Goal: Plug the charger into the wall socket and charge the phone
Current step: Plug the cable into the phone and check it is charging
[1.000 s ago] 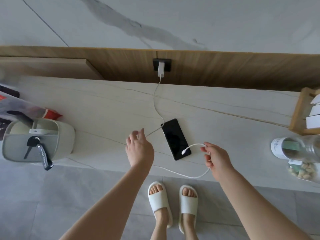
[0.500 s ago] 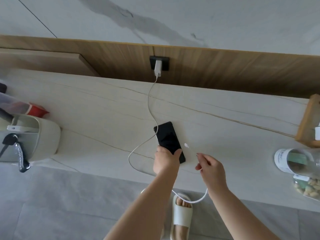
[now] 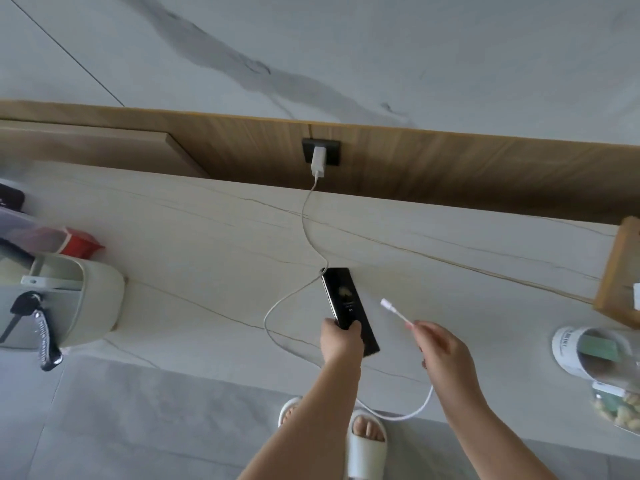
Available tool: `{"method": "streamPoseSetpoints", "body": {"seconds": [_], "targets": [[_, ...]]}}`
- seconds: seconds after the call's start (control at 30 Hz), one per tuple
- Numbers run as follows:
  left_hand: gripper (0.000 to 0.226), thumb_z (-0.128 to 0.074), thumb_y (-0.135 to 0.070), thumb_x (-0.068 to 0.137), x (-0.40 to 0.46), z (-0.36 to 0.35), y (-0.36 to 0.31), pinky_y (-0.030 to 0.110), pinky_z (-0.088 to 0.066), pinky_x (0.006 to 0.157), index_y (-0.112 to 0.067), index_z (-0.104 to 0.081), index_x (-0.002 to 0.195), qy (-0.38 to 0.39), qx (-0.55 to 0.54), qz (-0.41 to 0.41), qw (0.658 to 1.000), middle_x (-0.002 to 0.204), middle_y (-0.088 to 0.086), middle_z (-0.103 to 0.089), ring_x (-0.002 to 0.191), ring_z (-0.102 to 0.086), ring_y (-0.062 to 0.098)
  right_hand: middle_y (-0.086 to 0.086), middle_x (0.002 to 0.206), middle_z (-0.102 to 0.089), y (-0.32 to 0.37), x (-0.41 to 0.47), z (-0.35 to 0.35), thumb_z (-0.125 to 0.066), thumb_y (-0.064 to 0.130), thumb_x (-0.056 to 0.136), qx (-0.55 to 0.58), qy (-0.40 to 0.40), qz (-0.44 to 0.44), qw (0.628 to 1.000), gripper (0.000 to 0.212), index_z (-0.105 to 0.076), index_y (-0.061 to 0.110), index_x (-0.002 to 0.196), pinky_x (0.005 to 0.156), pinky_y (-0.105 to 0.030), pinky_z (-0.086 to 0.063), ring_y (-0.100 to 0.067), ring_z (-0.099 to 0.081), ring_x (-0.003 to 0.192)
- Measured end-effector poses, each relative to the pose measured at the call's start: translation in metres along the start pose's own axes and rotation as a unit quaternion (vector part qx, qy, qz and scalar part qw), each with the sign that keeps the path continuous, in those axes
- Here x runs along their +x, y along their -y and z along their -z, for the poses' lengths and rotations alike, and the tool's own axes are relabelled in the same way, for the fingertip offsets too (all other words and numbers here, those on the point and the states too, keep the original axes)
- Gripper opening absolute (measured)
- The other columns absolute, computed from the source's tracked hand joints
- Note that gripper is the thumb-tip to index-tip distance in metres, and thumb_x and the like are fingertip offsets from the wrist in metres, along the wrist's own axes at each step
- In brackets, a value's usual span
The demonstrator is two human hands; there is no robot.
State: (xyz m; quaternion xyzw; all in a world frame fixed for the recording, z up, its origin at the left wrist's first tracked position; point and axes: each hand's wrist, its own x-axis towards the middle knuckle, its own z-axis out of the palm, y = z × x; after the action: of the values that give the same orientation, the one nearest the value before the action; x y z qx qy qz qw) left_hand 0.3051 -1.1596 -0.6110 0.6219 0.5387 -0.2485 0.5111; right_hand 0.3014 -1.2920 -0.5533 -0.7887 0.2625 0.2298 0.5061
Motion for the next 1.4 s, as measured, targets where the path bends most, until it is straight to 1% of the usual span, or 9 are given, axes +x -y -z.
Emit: {"method": "streamPoseSetpoints", "body": {"seconds": [0.1, 0.27, 0.43, 0.53, 0.77, 1.0, 1.13, 1.27, 1.4], "targets": [[0.007, -0.057, -0.012, 0.091, -0.028, 0.011, -0.017, 0.039, -0.059, 0.064, -0.007, -0.052, 0.09, 0.104, -0.175, 0.08, 0.976, 0.099, 0.018, -0.061, 0.081, -0.063, 0.031, 0.007, 0.048, -0.054, 0.021, -0.018, 0.008, -0.054, 0.027, 0.091, 0.041, 0.019, 0.035, 0.998, 0.019, -0.071, 0.024, 0.084, 0.061, -0.034, -0.049, -0.01, -0.048, 0.049], [0.023, -0.054, -0.01, 0.093, -0.085, 0.05, -0.048, 0.035, -0.06, 0.054, 0.003, -0.054, 0.112, 0.222, -0.301, 0.096, 0.922, 0.099, 0.023, -0.067, 0.078, -0.07, 0.032, 0.001, 0.082, -0.073, 0.062, -0.069, 0.023, -0.047, 0.013, 0.095, 0.144, 0.094, 0.071, 0.983, 0.027, -0.065, 0.029, 0.108, 0.048, -0.02, -0.05, -0.012, -0.068, 0.063], [0.028, -0.051, 0.0, 0.092, -0.137, 0.087, -0.093, 0.04, -0.059, 0.048, 0.011, -0.047, 0.117, 0.25, -0.433, 0.099, 0.861, 0.104, 0.032, -0.064, 0.072, -0.071, 0.04, 0.017, 0.049, -0.055, 0.114, -0.125, 0.03, -0.05, 0.036, 0.084, 0.092, 0.047, 0.183, 0.978, 0.029, -0.07, 0.029, 0.104, 0.047, -0.006, -0.036, 0.002, -0.044, 0.044], [0.035, -0.051, -0.003, 0.092, -0.164, 0.111, -0.11, 0.04, -0.06, 0.052, 0.007, -0.043, 0.124, 0.272, -0.472, 0.108, 0.831, 0.113, 0.033, -0.062, 0.078, -0.072, 0.042, 0.011, 0.044, -0.053, 0.14, -0.154, 0.032, -0.051, 0.029, 0.087, 0.085, 0.035, 0.225, 0.97, 0.02, -0.071, 0.024, 0.089, 0.043, -0.006, -0.035, -0.001, -0.044, 0.04], [0.037, -0.047, -0.008, 0.095, -0.254, 0.165, -0.135, 0.038, -0.062, 0.058, 0.008, -0.044, 0.128, 0.329, -0.49, 0.039, 0.806, 0.124, 0.03, -0.06, 0.073, -0.073, 0.035, 0.002, 0.045, -0.044, 0.198, -0.219, 0.043, -0.05, 0.031, 0.089, 0.094, 0.063, 0.222, 0.968, 0.024, -0.065, 0.023, 0.072, 0.043, -0.014, -0.032, -0.005, -0.037, 0.043], [0.043, -0.048, -0.011, 0.095, -0.325, 0.207, -0.148, 0.04, -0.058, 0.083, 0.0, -0.037, 0.134, 0.353, -0.504, -0.029, 0.788, 0.125, 0.028, -0.06, 0.091, -0.071, 0.035, 0.005, 0.055, -0.064, 0.243, -0.275, 0.056, -0.045, 0.046, 0.078, 0.075, 0.041, 0.217, 0.973, 0.028, -0.061, 0.026, 0.067, 0.053, -0.02, -0.053, -0.003, -0.062, 0.063], [0.028, -0.052, -0.01, 0.093, -0.355, 0.222, -0.149, 0.04, -0.062, 0.067, 0.002, -0.047, 0.118, 0.321, -0.495, -0.083, 0.804, 0.116, 0.028, -0.065, 0.093, -0.071, 0.038, 0.008, 0.049, -0.058, 0.258, -0.301, 0.062, -0.051, 0.036, 0.087, 0.028, -0.006, 0.269, 0.963, 0.028, -0.057, 0.026, 0.062, 0.044, -0.009, -0.044, 0.003, -0.06, 0.058], [0.018, -0.05, -0.01, 0.094, -0.381, 0.234, -0.151, 0.037, -0.06, 0.071, 0.0, -0.055, 0.108, 0.282, -0.462, -0.178, 0.822, 0.097, 0.02, -0.074, 0.087, -0.073, 0.034, 0.01, 0.053, -0.057, 0.27, -0.32, 0.067, -0.05, 0.026, 0.092, 0.001, -0.012, 0.284, 0.959, 0.025, -0.06, 0.019, 0.071, 0.043, -0.004, -0.04, 0.01, -0.058, 0.055], [0.018, -0.051, -0.012, 0.095, -0.401, 0.245, -0.149, 0.033, -0.06, 0.062, -0.007, -0.054, 0.112, 0.244, -0.435, -0.229, 0.836, 0.105, 0.017, -0.071, 0.092, -0.071, 0.034, 0.004, 0.042, -0.057, 0.277, -0.34, 0.066, -0.044, 0.027, 0.095, 0.028, 0.029, 0.254, 0.966, 0.031, -0.059, 0.019, 0.068, 0.037, -0.01, -0.039, -0.006, -0.052, 0.034]]}}
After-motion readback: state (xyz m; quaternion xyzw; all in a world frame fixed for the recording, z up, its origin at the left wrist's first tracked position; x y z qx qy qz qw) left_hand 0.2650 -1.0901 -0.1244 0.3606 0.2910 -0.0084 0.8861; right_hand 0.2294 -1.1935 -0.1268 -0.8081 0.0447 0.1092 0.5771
